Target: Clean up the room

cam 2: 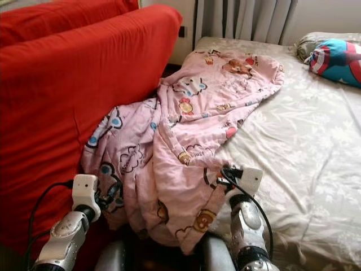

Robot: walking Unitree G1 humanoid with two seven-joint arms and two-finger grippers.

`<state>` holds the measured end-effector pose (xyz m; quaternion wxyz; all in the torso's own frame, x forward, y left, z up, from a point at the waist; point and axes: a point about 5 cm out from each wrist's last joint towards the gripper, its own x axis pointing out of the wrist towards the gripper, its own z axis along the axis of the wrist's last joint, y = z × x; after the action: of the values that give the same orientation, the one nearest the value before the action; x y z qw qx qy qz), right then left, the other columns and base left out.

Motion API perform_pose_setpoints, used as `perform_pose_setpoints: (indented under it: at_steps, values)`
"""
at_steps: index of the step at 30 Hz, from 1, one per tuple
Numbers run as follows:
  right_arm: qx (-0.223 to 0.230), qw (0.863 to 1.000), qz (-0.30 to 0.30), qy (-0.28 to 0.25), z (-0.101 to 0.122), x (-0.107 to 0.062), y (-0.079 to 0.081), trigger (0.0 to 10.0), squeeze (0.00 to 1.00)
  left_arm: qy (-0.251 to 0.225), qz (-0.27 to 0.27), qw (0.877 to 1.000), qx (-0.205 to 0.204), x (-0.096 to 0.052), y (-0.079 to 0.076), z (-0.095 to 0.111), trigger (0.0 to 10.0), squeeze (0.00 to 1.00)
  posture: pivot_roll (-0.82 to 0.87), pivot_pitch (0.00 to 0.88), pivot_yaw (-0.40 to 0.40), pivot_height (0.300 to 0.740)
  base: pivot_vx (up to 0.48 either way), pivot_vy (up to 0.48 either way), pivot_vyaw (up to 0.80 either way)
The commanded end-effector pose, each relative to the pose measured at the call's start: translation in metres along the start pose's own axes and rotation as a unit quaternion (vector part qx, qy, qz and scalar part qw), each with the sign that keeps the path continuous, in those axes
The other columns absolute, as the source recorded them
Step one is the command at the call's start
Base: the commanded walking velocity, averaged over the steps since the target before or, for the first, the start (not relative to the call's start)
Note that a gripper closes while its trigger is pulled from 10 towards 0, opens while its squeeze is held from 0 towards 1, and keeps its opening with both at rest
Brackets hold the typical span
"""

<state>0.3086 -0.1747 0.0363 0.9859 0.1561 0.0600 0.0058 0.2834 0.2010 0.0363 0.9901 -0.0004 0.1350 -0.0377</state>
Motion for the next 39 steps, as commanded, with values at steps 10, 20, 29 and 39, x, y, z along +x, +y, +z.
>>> perform_pose_setpoints:
  at_steps: [10, 20, 29, 39]
  values:
    - [-0.034, 0.999, 0.030, -0.015, -0.001, -0.007, 0.010, 10.0, 0.00, 0.095, 0.050, 0.992, -0.069, -0.009, 0.005, -0.053, 10.0, 0.00, -0.02, 0.000, -0.024, 0.688, 0.000, 0.000, 0.00]
    - [-0.033, 0.999, 0.035, -0.023, -0.003, -0.011, 0.016, 10.0, 0.00, 0.172, 0.081, 0.975, -0.118, -0.017, 0.005, -0.080, 10.0, 0.00, -0.03, 0.000, -0.017, 0.738, 0.000, 0.000, 0.00]
    - [-0.054, 0.997, 0.057, -0.020, -0.008, -0.020, 0.026, 10.0, 0.00, 0.223, 0.074, 0.970, -0.064, -0.028, 0.006, -0.097, 10.0, 0.00, -0.03, 0.000, -0.011, 0.740, 0.000, 0.000, 0.00]
    - [-0.054, 0.998, 0.028, -0.024, -0.010, -0.023, 0.030, 10.0, 0.00, 0.258, 0.054, 0.964, -0.043, -0.039, -0.006, -0.114, 10.0, 0.00, -0.04, 0.000, -0.004, 0.740, 0.000, 0.000, 0.00]
